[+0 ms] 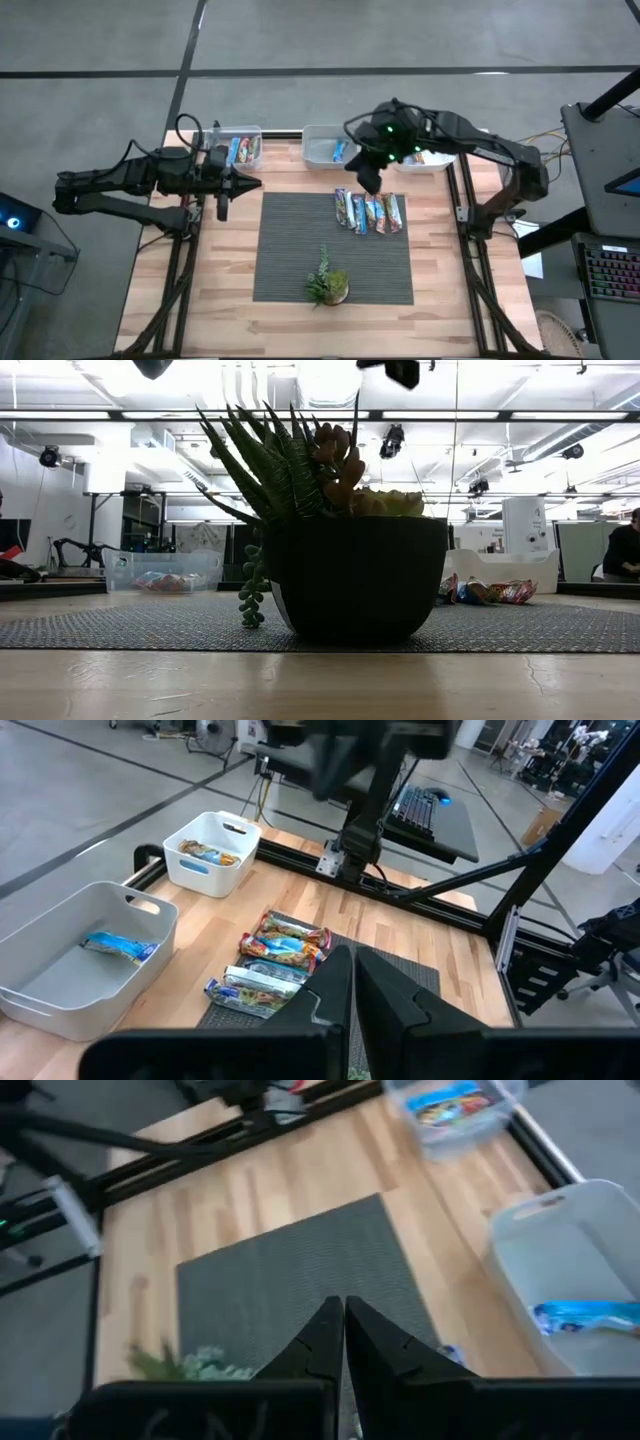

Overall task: Pick and place Granola Bars by type
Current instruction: Put the red granola bar into the transparent bin

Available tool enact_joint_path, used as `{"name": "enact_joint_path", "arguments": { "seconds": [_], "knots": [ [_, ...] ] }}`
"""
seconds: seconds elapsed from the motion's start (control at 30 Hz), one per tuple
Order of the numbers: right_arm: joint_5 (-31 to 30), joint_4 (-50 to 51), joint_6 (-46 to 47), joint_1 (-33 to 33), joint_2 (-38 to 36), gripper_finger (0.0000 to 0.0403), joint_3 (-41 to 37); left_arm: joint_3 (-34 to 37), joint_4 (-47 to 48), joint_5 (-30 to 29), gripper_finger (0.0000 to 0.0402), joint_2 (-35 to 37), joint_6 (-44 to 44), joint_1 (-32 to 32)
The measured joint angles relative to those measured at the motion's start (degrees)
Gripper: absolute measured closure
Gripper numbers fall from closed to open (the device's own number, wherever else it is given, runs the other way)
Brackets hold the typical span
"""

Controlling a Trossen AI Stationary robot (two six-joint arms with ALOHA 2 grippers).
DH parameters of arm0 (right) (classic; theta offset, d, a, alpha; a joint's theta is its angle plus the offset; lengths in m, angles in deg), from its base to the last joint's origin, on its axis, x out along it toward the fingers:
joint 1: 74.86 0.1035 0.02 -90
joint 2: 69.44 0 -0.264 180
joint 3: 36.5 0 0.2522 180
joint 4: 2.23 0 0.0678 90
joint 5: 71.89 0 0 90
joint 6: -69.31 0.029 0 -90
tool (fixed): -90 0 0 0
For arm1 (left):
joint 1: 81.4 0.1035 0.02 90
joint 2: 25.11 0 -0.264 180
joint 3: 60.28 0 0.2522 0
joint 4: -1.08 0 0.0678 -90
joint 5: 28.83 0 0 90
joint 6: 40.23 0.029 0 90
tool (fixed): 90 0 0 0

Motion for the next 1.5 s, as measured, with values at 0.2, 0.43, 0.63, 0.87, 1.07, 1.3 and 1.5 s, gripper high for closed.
{"name": "enact_joint_path", "arguments": {
  "seconds": [0.2,0.43,0.63,0.87,1.07,1.3,1.5],
  "knots": [
    [0.0,0.6,3.2,5.6,-3.6,0.0394,0.0,0.0,0.0,0.0,0.0402,0.0,0.0,0.0],
    [-0.5,1.6,10.7,13.2,-6.1,0.0394,0.0,0.0,0.0,0.0,0.0402,0.0,0.0,0.0],
    [-6.7,6.2,20.4,19.6,-6.2,0.0394,-0.4,0.0,0.0,0.0,0.0402,0.0,0.0,0.0],
    [-13.8,12.7,36.3,23.7,-6.1,0.0394,-1.8,0.0,0.0,0.0,0.0402,0.0,0.0,0.0],
    [-18.3,17.7,46.5,24.9,-6.0,0.0394,-1.8,0.0,0.1,0.0,0.0402,0.0,0.2,0.0],
    [-21.8,19.5,49.9,24.9,-6.0,0.0394,-1.8,0.0,0.1,0.0,0.0402,0.0,1.4,0.0],
    [-25.6,26.5,56.6,24.9,-6.0,0.0394,-2.9,0.0,0.1,0.0,0.0402,0.0,1.5,0.0]
  ]
}}
